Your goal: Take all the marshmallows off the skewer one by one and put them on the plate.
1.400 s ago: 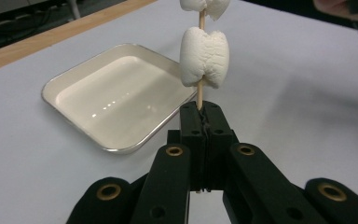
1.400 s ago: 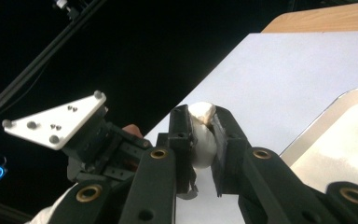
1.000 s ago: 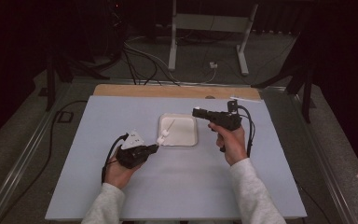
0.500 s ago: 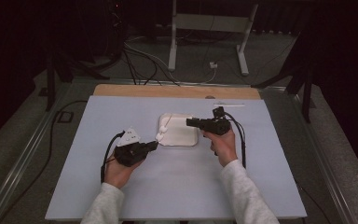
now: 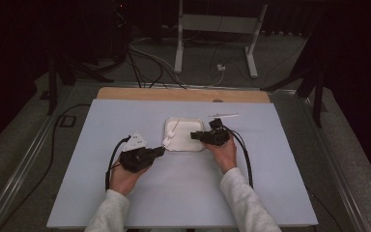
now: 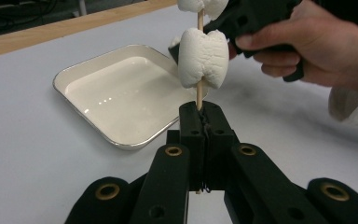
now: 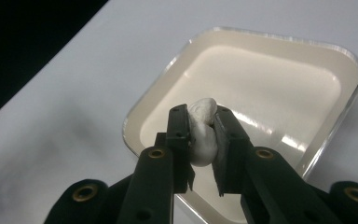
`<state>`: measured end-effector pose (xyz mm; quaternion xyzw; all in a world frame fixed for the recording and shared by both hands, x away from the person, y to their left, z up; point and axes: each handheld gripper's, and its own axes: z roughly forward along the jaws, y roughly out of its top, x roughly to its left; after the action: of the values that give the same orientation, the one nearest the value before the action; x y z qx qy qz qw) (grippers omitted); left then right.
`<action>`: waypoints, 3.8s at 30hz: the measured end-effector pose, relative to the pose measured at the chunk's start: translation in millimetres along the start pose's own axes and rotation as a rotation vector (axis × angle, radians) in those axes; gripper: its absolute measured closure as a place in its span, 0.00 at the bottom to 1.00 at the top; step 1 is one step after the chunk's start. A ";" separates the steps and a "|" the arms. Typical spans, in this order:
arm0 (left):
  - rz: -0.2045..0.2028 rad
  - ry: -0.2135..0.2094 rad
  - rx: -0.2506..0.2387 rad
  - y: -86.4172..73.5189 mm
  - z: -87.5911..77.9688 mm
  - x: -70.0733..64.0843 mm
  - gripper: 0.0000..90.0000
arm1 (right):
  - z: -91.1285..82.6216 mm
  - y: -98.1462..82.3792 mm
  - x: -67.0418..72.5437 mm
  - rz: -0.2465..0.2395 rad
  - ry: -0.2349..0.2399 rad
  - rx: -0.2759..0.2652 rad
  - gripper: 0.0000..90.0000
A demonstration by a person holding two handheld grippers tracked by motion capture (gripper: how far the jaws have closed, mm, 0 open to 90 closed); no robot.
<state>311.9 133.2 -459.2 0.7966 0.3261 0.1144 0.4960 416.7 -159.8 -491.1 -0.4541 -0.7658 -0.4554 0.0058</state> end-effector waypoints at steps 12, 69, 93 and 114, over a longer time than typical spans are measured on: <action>-0.004 0.001 0.002 0.1 0.0 0.3 1.00 | 6.3 -5.0 -2.2 0.027 -0.039 0.059 0.42; 0.026 -0.013 0.003 0.5 11.1 -10.5 1.00 | -21.1 22.2 72.2 -0.041 0.372 -0.044 0.87; 0.077 -0.020 0.014 -7.9 7.9 -6.0 1.00 | -54.5 33.9 48.9 0.034 0.351 -0.154 0.89; -0.029 0.017 -0.042 -5.8 -6.0 6.1 1.00 | -57.7 24.4 13.9 -0.014 0.115 -0.118 0.87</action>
<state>311.2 143.1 -462.1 0.7802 0.3391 0.1209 0.5116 402.3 -186.5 -434.6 -0.4213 -0.7393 -0.5250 0.0199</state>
